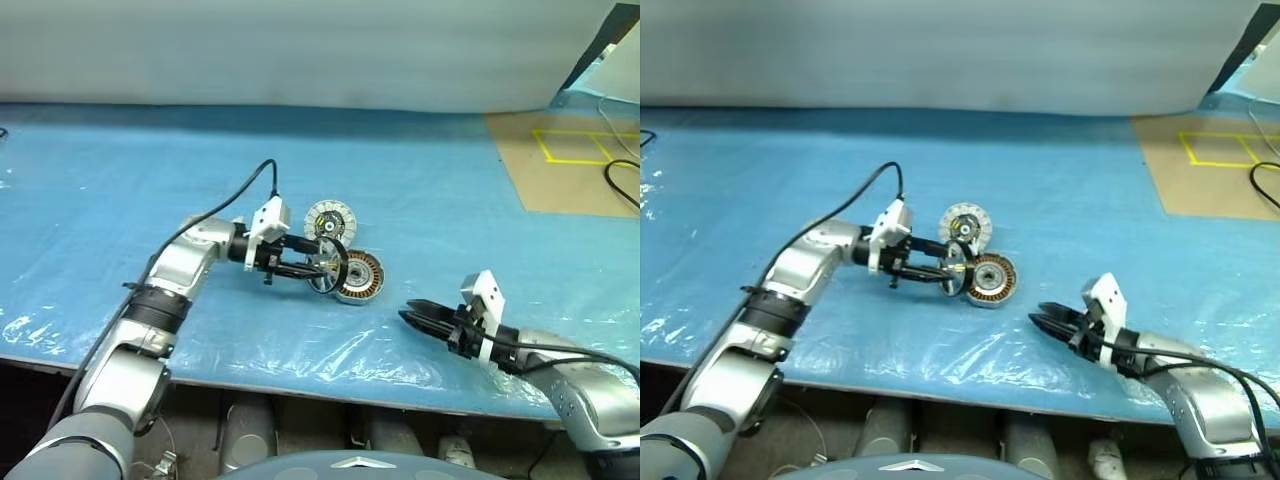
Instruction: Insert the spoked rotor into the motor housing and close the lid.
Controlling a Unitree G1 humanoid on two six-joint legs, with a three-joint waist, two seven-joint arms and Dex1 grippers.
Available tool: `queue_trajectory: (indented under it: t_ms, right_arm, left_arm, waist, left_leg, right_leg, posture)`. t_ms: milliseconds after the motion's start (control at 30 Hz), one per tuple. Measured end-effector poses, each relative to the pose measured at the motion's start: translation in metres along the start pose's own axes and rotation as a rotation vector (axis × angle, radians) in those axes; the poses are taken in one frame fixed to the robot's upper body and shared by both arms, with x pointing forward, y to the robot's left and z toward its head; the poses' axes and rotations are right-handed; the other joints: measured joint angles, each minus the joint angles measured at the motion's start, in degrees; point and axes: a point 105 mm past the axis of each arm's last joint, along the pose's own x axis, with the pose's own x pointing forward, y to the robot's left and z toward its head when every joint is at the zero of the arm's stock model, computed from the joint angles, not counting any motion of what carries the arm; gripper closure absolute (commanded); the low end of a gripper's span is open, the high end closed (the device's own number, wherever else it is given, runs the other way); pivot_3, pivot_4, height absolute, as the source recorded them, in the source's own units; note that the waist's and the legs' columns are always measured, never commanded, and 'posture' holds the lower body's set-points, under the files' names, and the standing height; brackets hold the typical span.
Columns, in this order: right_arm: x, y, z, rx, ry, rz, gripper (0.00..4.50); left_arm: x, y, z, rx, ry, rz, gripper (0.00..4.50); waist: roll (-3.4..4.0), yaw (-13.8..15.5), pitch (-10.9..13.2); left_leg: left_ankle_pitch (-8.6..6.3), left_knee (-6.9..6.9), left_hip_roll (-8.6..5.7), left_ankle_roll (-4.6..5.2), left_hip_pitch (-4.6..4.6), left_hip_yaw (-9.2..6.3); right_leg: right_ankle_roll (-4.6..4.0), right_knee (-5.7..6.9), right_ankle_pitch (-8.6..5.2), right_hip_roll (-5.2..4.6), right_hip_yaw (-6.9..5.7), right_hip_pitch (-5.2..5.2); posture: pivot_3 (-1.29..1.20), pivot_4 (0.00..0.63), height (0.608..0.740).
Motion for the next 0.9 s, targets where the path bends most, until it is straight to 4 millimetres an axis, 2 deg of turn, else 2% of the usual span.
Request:
queue_trajectory:
  t_ms: [167,367,533,633,900]
  right_arm:
    - [-0.006,-0.004,-0.017,-0.011,-0.005,-0.005,2.93]
    - [-0.012,-0.010,-0.027,-0.052,-0.038,0.006,2.93]
    - [-0.010,-0.029,-0.024,-0.069,-0.061,0.014,2.93]
    - [-0.010,-0.041,-0.022,-0.075,-0.057,-0.001,2.93]
    - [0.001,-0.059,-0.011,-0.099,-0.066,-0.017,2.93]
  left_arm:
    - [0.015,0.005,0.008,0.019,-0.033,-0.007,2.56]
    - [0.021,0.009,-0.006,0.010,0.031,0.008,2.56]
    - [0.024,0.012,-0.002,0.012,0.020,0.019,2.56]
    - [0.028,0.012,0.002,0.021,0.010,0.010,2.56]
    - [0.033,0.008,-0.005,0.029,0.059,-0.023,2.56]
  waist:
    - [-0.01,-0.37,0.01]
    - [-0.08,-0.16,0.00]
    - [-0.27,-0.25,-0.01]
    - [-0.29,-0.15,0.00]
    - [-0.47,-0.31,-0.01]
  left_leg:
    - [0.00,-0.03,0.02,0.03,0.01,0.00]
    - [-0.04,-0.02,0.02,0.34,0.17,-0.04]
    - [-0.02,0.03,0.01,0.43,0.29,-0.05]
    - [0.01,-0.01,0.05,0.49,0.72,-0.05]
    - [0.04,-0.05,0.07,0.54,0.73,-0.05]
  right_leg:
    - [0.01,0.01,0.00,0.03,-0.02,0.07]
    - [0.03,-0.07,0.00,-0.10,-0.09,0.26]
    - [0.02,-0.10,0.00,-0.22,-0.12,0.66]
    - [0.17,-0.17,-0.09,-0.27,-0.22,1.04]
    - [0.04,-0.19,-0.01,-0.28,-0.26,1.10]
  posture:
    - [0.00,0.150,0.740]
    - [0.00,0.150,0.740]
    - [0.00,0.150,0.740]
    - [0.00,0.150,0.740]
    - [0.00,0.150,0.740]
